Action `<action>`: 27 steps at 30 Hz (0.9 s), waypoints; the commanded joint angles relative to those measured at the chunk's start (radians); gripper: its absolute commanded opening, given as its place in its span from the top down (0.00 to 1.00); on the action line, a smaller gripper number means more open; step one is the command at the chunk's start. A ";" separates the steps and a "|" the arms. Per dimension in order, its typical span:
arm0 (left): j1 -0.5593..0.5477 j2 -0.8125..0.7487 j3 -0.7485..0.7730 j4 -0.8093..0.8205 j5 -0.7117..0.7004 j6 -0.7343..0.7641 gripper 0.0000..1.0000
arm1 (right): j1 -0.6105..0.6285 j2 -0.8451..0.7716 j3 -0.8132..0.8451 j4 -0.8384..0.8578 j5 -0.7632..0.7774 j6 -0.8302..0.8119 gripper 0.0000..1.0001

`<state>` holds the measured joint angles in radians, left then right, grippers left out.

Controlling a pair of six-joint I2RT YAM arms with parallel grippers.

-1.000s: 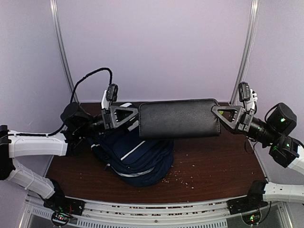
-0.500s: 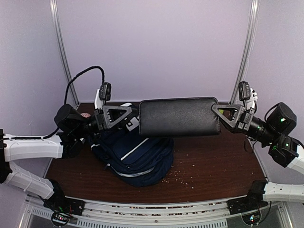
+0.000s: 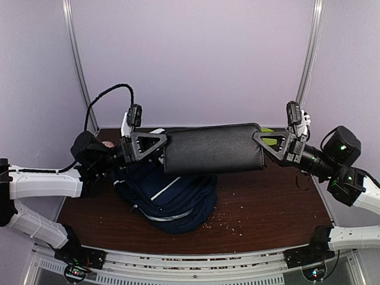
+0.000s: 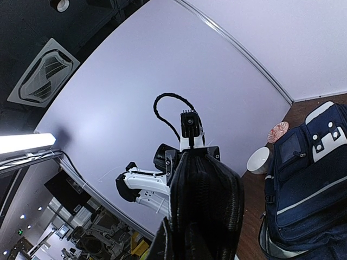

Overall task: Pack the student bag
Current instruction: Place the personal item in the student bag.

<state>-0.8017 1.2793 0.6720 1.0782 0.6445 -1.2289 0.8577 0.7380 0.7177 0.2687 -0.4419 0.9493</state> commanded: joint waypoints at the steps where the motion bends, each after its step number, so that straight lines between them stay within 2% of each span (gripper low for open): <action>1: -0.014 -0.004 0.017 0.068 0.042 0.003 0.02 | 0.017 0.013 0.063 0.153 -0.011 0.011 1.00; 4: -0.029 0.006 0.028 0.077 0.061 0.009 0.05 | 0.025 0.037 0.071 0.182 -0.020 0.015 1.00; 6: -0.034 0.011 0.033 0.086 0.070 0.010 0.14 | 0.027 0.048 0.078 0.189 -0.024 0.013 1.00; 9: -0.035 0.011 0.035 0.101 0.084 0.009 0.41 | 0.027 0.053 0.089 0.176 -0.024 -0.001 1.00; 14: -0.036 -0.011 0.036 0.074 0.091 0.034 0.96 | 0.028 0.031 0.111 0.062 -0.018 -0.064 1.00; 15: -0.036 -0.019 0.035 0.064 0.091 0.042 1.00 | 0.027 0.023 0.124 0.008 -0.017 -0.090 0.90; 16: -0.036 -0.025 0.036 0.053 0.092 0.049 1.00 | 0.028 0.016 0.149 -0.082 -0.018 -0.133 0.71; 17: -0.036 -0.032 0.035 0.046 0.096 0.058 1.00 | 0.027 0.008 0.192 -0.170 -0.018 -0.178 0.55; 18: -0.035 -0.040 0.035 0.037 0.099 0.066 1.00 | 0.026 0.001 0.218 -0.259 -0.017 -0.223 0.40; 19: -0.036 -0.048 0.035 0.026 0.103 0.079 1.00 | 0.026 -0.006 0.236 -0.332 -0.017 -0.254 0.30; 20: -0.036 -0.060 0.037 0.009 0.110 0.096 1.00 | 0.026 -0.016 0.249 -0.387 -0.017 -0.278 0.23; 22: -0.036 -0.074 0.041 -0.011 0.125 0.119 1.00 | 0.025 -0.039 0.252 -0.463 -0.013 -0.303 0.16; 27: -0.036 -0.084 0.057 0.012 0.162 0.128 1.00 | 0.024 -0.069 0.199 -0.518 -0.032 -0.302 0.10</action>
<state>-0.8333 1.2373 0.6781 0.9771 0.7704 -1.1347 0.8822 0.6697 0.9573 -0.1196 -0.4667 0.6937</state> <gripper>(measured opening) 0.245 0.891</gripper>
